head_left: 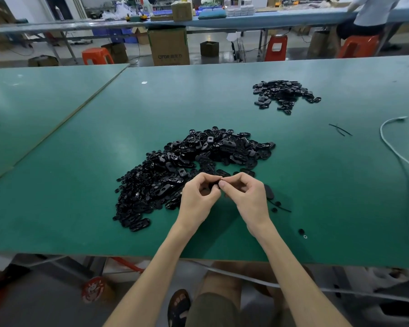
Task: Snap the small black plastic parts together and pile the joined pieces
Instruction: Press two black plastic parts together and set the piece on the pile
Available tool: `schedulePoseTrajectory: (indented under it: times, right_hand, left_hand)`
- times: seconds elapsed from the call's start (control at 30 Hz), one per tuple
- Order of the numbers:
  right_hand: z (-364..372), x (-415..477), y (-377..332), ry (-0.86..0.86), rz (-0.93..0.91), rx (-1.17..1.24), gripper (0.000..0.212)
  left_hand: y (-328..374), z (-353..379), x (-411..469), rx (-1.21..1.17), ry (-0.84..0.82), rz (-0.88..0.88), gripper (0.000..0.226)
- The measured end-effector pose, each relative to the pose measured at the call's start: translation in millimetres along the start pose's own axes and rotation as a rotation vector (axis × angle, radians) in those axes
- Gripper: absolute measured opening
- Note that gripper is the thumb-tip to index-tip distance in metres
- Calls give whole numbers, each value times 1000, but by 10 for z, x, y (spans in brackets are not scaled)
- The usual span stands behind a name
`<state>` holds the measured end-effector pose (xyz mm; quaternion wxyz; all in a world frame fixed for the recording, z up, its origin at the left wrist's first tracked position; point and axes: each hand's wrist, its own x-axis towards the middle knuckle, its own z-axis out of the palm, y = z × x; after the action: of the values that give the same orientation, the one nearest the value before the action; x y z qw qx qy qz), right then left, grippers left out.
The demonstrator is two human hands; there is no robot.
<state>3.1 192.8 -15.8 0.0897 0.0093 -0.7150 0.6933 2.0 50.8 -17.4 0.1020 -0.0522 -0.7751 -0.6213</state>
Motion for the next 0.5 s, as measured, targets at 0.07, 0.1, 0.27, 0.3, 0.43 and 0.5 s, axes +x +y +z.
schedulePoseTrajectory:
  times: [0.07,0.1,0.27,0.3,0.43,0.5]
  right_hand:
    - [-1,-2,1,-3,2,2,6]
    - [-2,-3,1,-6,3,4,7]
    - [2,-10,-6,-20,1,3,8]
    - [-1,-11,-7,-18,2,19,8]
    - [-18,-21,-29,6,-7,92,8]
    - [-16,-27,-30,7,-11,117,10]
  left_hand:
    - [6,1,-1,4,3,3,20]
    - [9,0,-1,9,7,4,19]
    - [18,-3,-12,7,19,10,19]
    - [16,-8,-10,-6,14,10,19]
    - [31,-50,-10,-155,-22,5,19]
    - [36,-59,-14,-200,-21,5,20]
